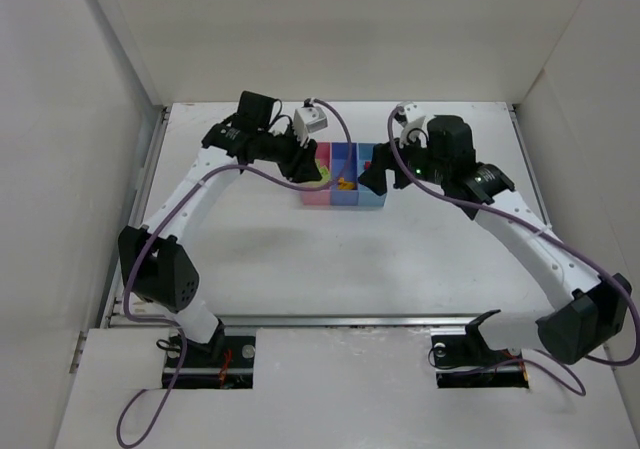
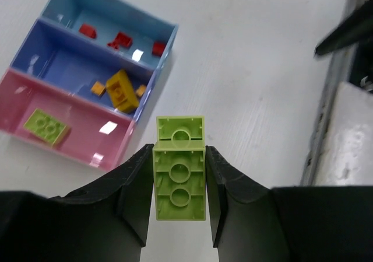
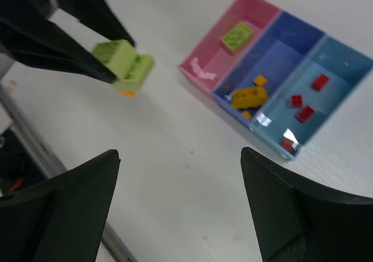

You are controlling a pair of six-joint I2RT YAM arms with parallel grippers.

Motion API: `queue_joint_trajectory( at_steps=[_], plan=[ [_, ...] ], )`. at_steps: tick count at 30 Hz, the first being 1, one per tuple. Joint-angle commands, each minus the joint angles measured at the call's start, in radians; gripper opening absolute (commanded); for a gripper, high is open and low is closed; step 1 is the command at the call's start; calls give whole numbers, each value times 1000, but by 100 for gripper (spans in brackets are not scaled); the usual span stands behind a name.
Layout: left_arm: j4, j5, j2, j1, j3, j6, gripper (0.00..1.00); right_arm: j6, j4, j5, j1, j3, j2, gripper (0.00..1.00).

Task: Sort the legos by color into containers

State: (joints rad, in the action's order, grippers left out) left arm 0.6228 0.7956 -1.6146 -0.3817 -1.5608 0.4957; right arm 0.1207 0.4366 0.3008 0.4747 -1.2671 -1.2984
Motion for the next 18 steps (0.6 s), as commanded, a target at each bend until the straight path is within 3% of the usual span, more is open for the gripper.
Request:
queue_joint_trajectory(
  at_steps=[1, 3, 7, 11, 13, 18],
  plan=[
    [-173, 166, 28, -14, -16, -197, 0, 9, -201, 219, 30, -2, -30, 88],
    [-225, 203, 28, -5, -16, -276, 0, 19, -219, 231, 30, -2, -54, 87],
    [-307, 237, 38, -5, -36, -390, 0, 19, -242, 280, 50, -26, -101, 67],
    [-343, 274, 38, 14, -45, -453, 0, 10, -242, 290, 50, -37, -111, 59],
    [-362, 298, 48, 23, -45, -482, 0, 10, -251, 290, 50, -37, -111, 59],
    [-602, 370, 70, 41, 57, -721, 0, 34, -263, 348, 50, -46, -137, 58]
  ],
)
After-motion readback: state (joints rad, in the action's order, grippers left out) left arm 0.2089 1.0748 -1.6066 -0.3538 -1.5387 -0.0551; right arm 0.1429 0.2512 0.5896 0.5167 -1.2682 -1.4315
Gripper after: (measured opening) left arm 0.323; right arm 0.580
